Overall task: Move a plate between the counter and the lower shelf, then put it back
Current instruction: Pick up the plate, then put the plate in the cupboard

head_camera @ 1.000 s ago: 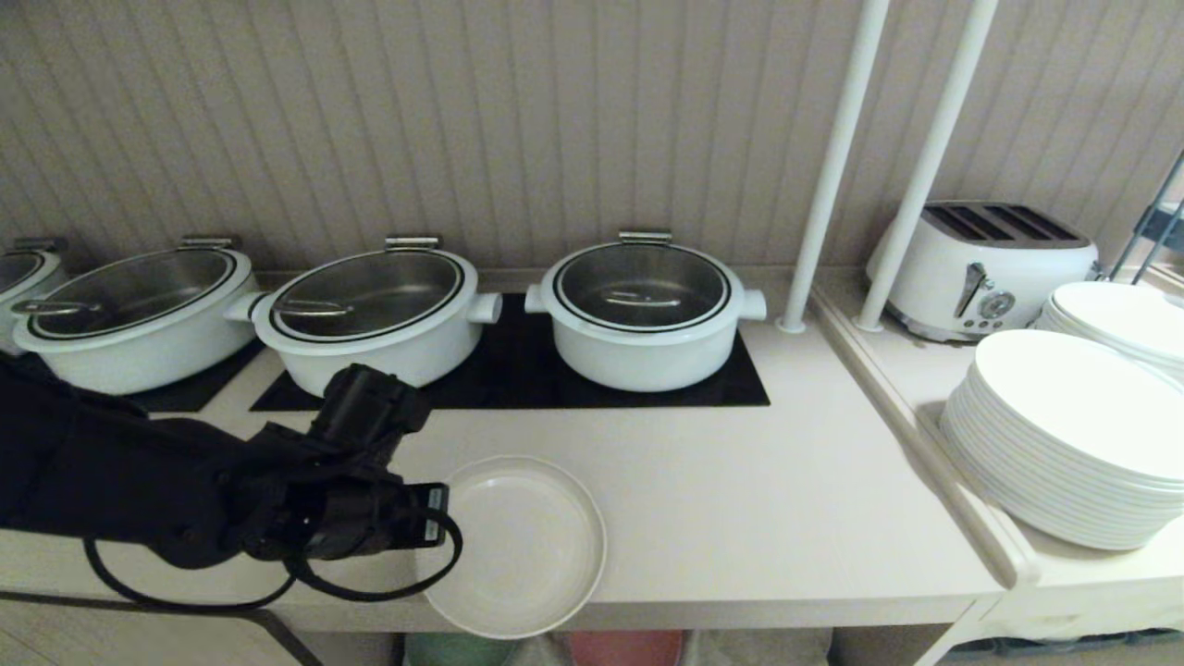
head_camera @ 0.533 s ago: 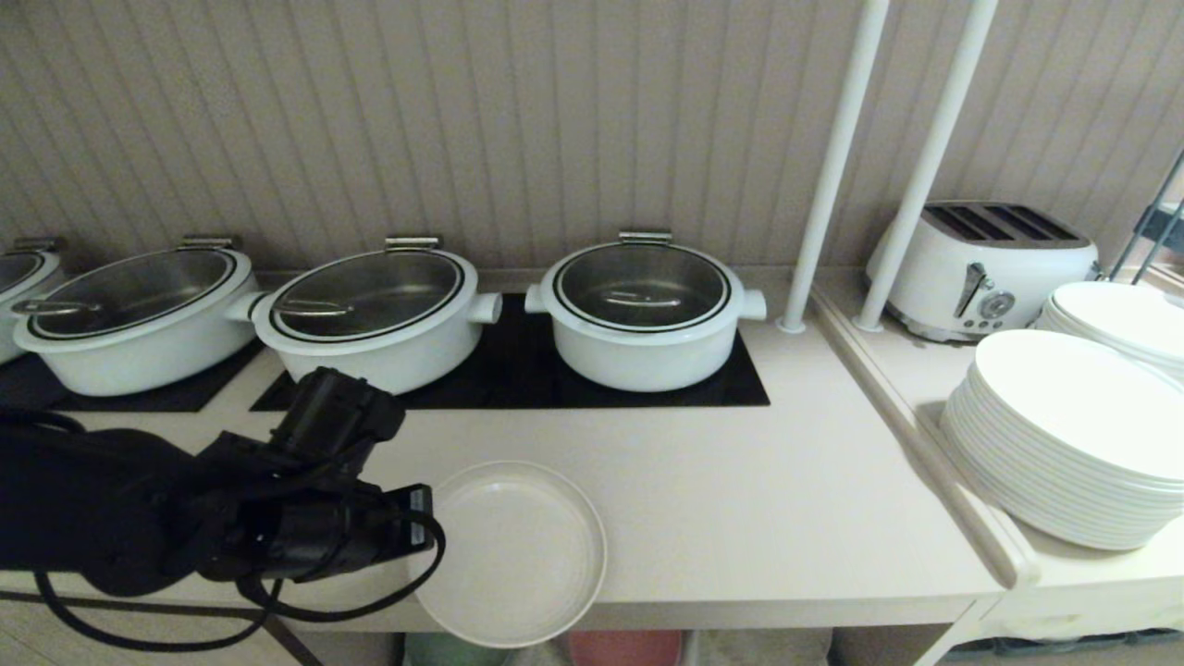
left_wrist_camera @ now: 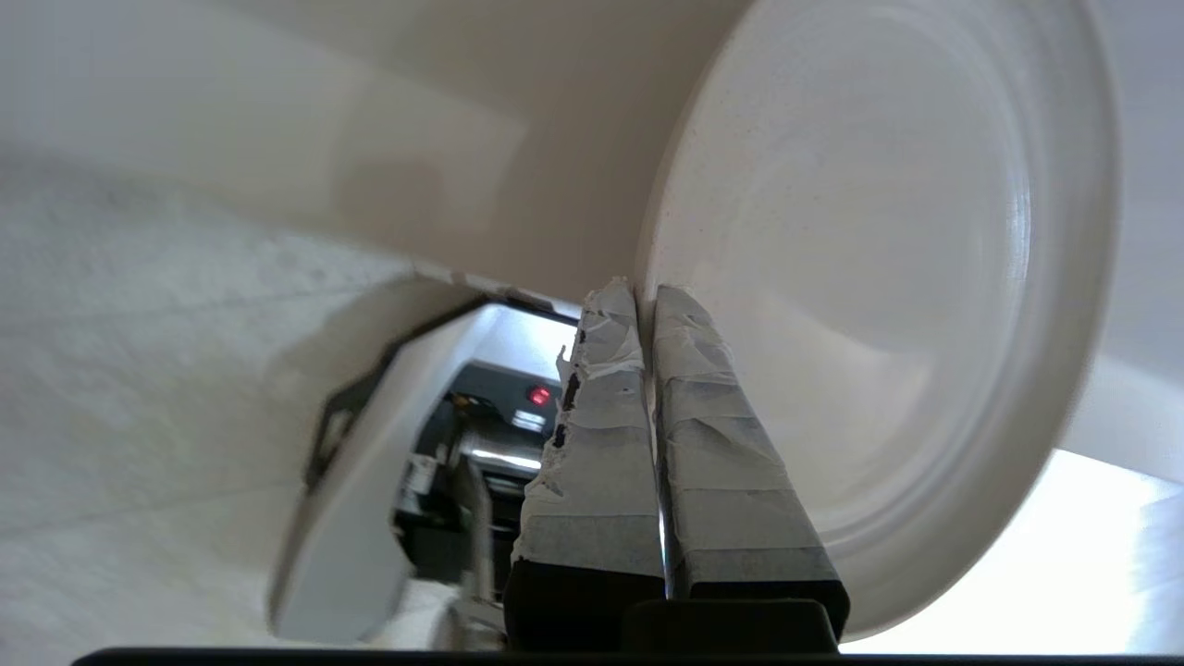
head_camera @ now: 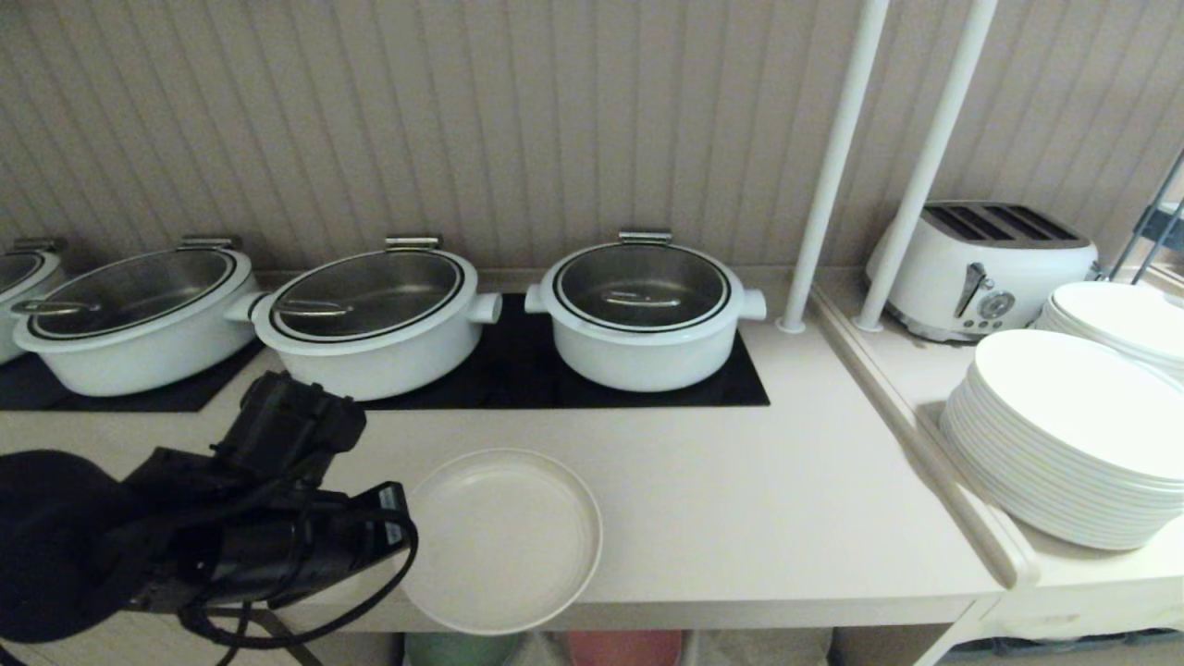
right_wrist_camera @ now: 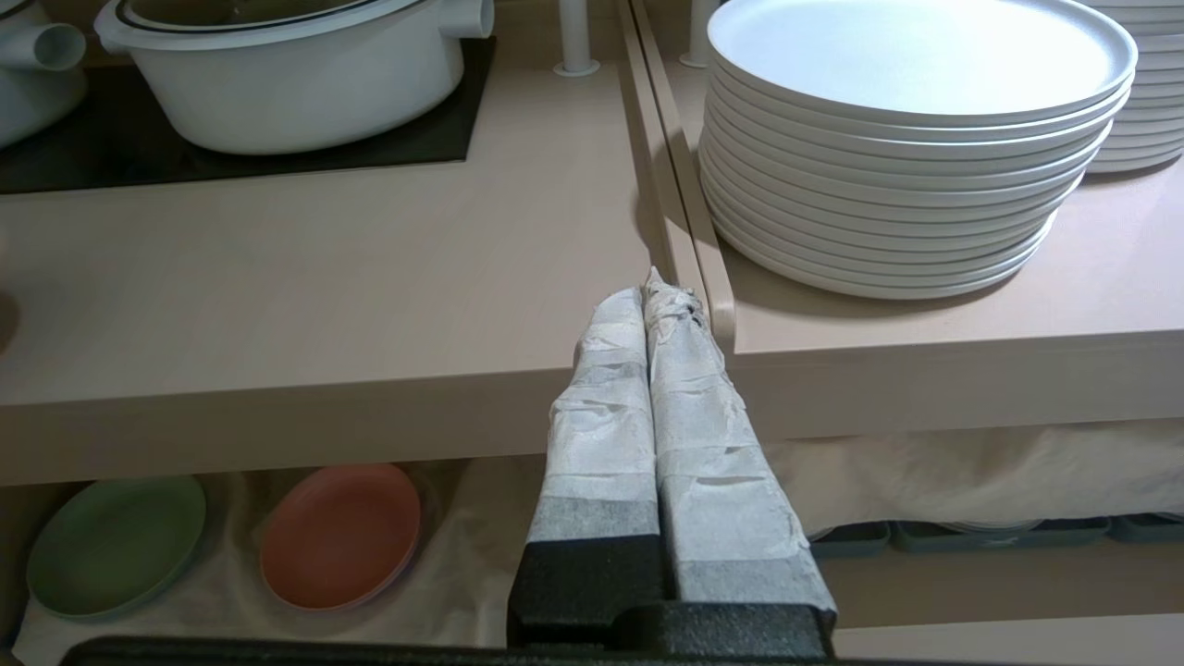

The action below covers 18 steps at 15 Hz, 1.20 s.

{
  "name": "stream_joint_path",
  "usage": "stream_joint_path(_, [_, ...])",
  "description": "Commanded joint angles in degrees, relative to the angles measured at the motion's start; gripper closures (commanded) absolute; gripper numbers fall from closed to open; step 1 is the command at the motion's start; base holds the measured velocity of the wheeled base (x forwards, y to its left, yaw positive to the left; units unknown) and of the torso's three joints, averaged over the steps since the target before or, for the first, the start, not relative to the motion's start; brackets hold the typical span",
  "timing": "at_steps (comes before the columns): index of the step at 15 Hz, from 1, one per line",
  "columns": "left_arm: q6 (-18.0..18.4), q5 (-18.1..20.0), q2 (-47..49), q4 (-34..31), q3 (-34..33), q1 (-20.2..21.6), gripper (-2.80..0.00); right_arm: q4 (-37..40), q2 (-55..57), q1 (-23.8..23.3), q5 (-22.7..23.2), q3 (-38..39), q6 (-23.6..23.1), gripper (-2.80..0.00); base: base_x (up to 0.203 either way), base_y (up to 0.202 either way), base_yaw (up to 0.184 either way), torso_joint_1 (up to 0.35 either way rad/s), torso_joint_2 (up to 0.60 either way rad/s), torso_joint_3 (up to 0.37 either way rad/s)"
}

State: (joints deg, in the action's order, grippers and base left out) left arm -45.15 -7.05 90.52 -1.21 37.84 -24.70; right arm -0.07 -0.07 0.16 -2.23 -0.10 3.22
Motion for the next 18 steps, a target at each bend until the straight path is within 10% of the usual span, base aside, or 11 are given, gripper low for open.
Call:
stream_joint_path(1, [-1.7, -0.2, -3.7, 0.0, -2.4, 0.0, 0.00, 0.0, 0.1, 0.0, -0.1, 0.0, 0.0, 0.00, 0.000, 0.000, 0.000, 0.000, 0.00, 0.000])
stream_joint_path(18, [3.4, 5.6, -32.5, -4.9, -23.8, 0.0, 0.00, 0.0, 0.1, 0.0, -0.1, 0.0, 0.0, 0.00, 0.000, 0.000, 0.000, 0.000, 0.00, 0.000])
